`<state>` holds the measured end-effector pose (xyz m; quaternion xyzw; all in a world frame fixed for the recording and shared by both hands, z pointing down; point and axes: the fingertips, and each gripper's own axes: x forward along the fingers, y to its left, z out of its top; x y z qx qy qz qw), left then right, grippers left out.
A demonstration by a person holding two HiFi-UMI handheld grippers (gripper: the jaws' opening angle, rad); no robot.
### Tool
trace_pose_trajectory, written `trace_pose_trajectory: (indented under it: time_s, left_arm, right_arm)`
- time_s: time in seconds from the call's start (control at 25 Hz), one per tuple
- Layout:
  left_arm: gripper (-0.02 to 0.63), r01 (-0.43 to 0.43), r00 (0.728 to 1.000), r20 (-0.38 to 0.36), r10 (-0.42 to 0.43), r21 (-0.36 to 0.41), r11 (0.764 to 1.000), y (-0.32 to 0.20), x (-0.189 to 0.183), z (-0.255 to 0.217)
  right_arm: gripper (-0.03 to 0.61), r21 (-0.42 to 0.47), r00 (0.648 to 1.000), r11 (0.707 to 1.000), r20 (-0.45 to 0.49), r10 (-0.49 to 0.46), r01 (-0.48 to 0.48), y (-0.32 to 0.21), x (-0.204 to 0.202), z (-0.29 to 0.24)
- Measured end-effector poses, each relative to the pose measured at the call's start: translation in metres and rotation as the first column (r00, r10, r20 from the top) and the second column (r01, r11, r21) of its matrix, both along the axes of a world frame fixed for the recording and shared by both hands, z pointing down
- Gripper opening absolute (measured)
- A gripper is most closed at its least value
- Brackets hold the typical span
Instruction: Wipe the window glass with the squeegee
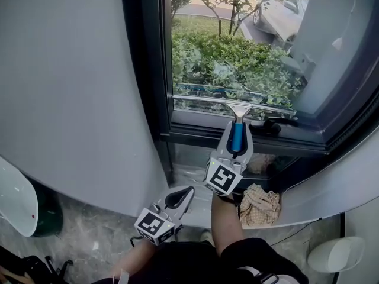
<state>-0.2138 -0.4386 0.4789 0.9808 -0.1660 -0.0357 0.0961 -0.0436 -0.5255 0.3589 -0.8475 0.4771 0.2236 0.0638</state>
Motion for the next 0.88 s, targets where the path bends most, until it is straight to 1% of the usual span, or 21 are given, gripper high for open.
trace_pose_trajectory:
  time_s: [0.08,0.2,0.32,0.48,0.64,0.8,0.88]
  left_arm:
    - [0.000,0.005,1.000,-0.001,-0.005,-0.006,1.000,0.002,0.002,0.000]
    - [0.000,0.026,0.999,-0.019,-0.026,0.009,1.000,-0.001,0.009,-0.005]
    - [0.000,0.068,0.997,-0.040,-0.067,0.020,0.997,-0.007,0.011,-0.016]
    - [0.002,0.154,0.985,-0.078,-0.152,0.027,0.988,-0.016,0.004,-0.035]
    - [0.002,0.221,0.972,-0.087,-0.217,0.047,0.974,-0.014,-0.002,-0.043]
    - [0.000,0.244,0.968,-0.075,-0.238,0.078,0.967,-0.006,-0.005,-0.049]
    - [0.002,0.247,0.968,-0.073,-0.241,0.083,0.966,0.000,-0.012,-0.052]
  right_arm:
    - [0.132,0.008,1.000,1.000,-0.017,-0.014,0.014,0.006,0.000,-0.006]
    - [0.132,0.032,0.998,0.998,-0.050,-0.049,0.051,0.019,0.002,-0.025]
    - [0.132,0.060,0.995,0.993,-0.037,-0.095,0.097,0.038,0.015,-0.036]
    - [0.133,0.077,0.989,0.986,-0.016,-0.145,0.146,0.073,0.042,-0.046]
    - [0.132,0.082,0.973,0.969,-0.015,-0.231,0.232,0.111,0.069,-0.053]
    - [0.133,0.065,0.951,0.949,-0.004,-0.308,0.307,0.149,0.088,-0.049]
    - [0.133,0.067,0.940,0.939,0.025,-0.339,0.337,0.169,0.089,-0.043]
